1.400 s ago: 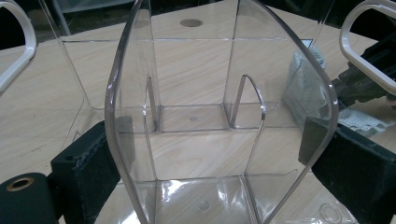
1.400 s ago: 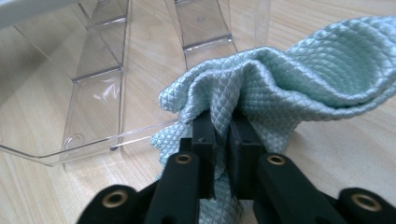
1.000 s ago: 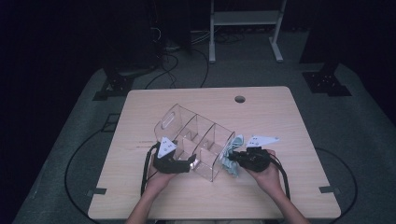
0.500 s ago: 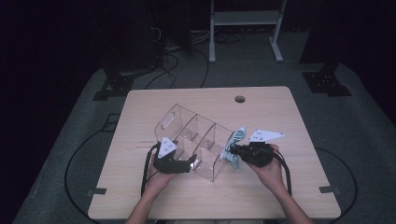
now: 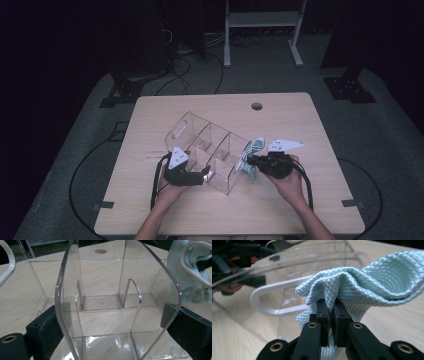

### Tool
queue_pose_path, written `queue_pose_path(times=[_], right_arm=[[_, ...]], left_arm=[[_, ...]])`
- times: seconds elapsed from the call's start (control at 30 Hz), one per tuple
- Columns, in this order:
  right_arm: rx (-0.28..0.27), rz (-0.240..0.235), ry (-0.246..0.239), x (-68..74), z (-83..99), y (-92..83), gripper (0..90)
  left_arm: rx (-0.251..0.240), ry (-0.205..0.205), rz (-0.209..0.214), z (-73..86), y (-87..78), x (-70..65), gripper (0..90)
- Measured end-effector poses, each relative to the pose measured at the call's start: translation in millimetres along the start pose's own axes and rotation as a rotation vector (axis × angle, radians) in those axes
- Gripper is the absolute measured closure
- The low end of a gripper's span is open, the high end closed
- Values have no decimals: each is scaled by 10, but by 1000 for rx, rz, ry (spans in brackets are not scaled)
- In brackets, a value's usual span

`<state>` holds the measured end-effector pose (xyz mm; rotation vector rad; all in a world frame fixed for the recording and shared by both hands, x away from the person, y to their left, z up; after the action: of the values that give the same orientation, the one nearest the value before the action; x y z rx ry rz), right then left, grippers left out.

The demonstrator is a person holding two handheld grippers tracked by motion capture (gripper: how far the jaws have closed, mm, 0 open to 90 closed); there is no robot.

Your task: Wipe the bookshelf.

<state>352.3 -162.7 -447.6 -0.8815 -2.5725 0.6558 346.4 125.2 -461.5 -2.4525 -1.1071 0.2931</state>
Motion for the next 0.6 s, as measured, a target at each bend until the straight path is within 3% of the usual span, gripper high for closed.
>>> queue_pose_path(times=[0.2, 0.33, 0.6], right_arm=[[14, 10, 22, -84, 68, 29, 849], [60, -20, 29, -18, 232, 159, 849], [71, -50, 67, -66, 303, 215, 849]], left_arm=[[4, 12, 0, -9, 3, -22, 63], [2, 11, 3, -8, 4, -23, 59], [3, 11, 12, -7, 0, -18, 55]])
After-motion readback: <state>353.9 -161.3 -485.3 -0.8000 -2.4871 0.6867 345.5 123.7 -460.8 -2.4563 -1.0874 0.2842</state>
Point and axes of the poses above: each handheld gripper's, and its own axes: y roughly forward along the jaws, z roughly out of its underside, x roughly to its left, the point moved 3 cm from there along y, roughly forward along the jaws, and after that the axes turned 2 degrees about x, right-handed, at the moved point
